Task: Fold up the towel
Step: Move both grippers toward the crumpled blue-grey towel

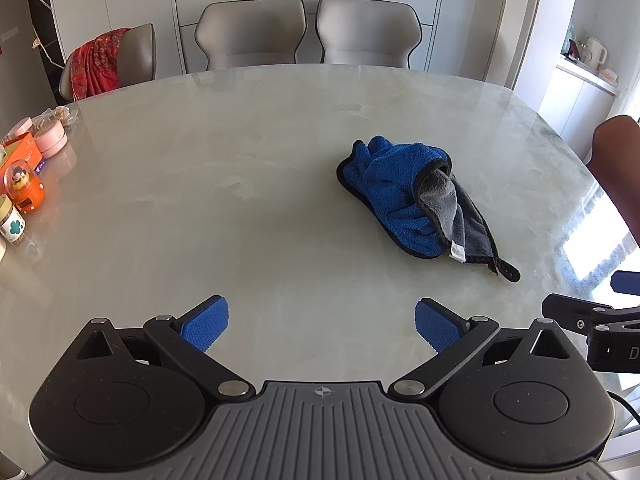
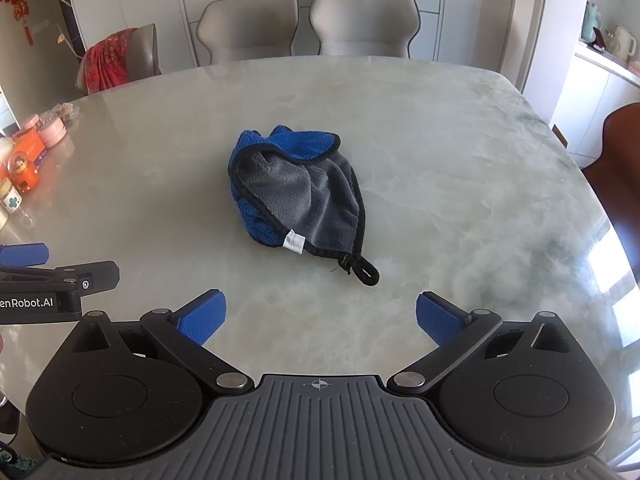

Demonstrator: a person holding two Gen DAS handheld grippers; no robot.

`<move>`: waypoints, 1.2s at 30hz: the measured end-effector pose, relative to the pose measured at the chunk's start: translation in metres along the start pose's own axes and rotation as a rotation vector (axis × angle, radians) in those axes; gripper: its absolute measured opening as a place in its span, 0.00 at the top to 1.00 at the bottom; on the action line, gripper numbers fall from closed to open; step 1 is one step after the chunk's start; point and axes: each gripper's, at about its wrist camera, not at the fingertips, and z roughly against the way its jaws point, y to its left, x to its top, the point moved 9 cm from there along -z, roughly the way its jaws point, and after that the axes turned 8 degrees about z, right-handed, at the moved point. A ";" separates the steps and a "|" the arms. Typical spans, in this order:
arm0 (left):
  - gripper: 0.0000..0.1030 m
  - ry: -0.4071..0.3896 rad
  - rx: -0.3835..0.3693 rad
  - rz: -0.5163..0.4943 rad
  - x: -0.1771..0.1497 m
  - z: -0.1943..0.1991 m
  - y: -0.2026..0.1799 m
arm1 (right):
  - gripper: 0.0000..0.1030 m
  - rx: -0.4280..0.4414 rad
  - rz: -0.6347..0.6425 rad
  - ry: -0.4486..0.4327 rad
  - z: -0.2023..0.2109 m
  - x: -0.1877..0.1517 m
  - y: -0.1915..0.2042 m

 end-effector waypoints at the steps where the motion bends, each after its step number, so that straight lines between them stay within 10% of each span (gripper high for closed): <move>1: 0.01 -0.001 0.000 0.001 -0.001 -0.001 0.000 | 0.00 0.000 0.000 0.001 0.000 0.000 0.000; 36: 0.01 0.027 0.010 0.000 -0.010 -0.029 -0.013 | 0.00 -0.007 0.005 0.032 -0.011 -0.005 0.000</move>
